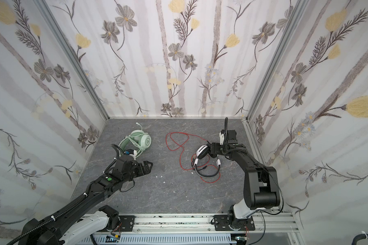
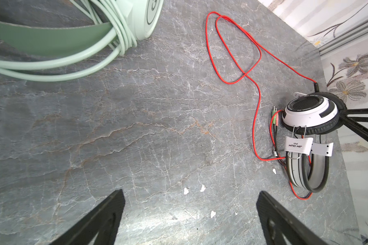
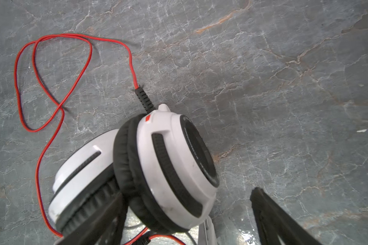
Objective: Wrap the headphones
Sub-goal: 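Reach the right gripper to the white headset and grasp its earcup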
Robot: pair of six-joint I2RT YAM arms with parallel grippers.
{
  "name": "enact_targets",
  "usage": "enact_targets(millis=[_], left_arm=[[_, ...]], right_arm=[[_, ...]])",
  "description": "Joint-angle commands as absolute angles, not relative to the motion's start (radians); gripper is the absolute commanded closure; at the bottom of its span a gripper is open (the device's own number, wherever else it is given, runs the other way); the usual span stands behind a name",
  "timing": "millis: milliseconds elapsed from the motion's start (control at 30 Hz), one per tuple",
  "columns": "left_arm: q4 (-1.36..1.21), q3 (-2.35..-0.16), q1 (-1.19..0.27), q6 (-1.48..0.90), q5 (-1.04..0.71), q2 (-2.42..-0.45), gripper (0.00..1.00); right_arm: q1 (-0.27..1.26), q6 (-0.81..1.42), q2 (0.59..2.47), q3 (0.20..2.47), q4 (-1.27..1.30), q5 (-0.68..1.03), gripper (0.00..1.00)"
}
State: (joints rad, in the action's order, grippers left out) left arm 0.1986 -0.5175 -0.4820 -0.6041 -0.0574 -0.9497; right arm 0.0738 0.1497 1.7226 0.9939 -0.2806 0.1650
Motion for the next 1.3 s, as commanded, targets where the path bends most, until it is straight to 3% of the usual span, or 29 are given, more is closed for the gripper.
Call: enact_targets(millis=[0, 567, 800, 1000, 1267], left_arm=[[0.167, -0.531, -0.479, -0.598, -0.064, -0.957, 0.0], [0.166, -0.53, -0.474, -0.602, -0.061, -0.959, 0.0], [0.167, -0.531, -0.474, -0.603, -0.064, -0.96, 0.0], [0.169, -0.532, -0.472, -0.604, -0.063, -0.963, 0.0], [0.181, -0.542, -0.472, -0.613, -0.059, -0.982, 0.0]], right_arm=[[0.078, 0.104, 1.76, 1.037, -0.287, 0.142, 0.13], [0.15, 0.049, 1.938, 1.165, -0.342, 0.018, 0.15], [0.15, 0.051, 1.963, 1.159, -0.332, 0.062, 0.26], [0.151, 0.068, 1.922, 1.131, -0.307, 0.083, 0.49], [0.151, 0.147, 1.757, 1.062, -0.276, 0.085, 0.53]])
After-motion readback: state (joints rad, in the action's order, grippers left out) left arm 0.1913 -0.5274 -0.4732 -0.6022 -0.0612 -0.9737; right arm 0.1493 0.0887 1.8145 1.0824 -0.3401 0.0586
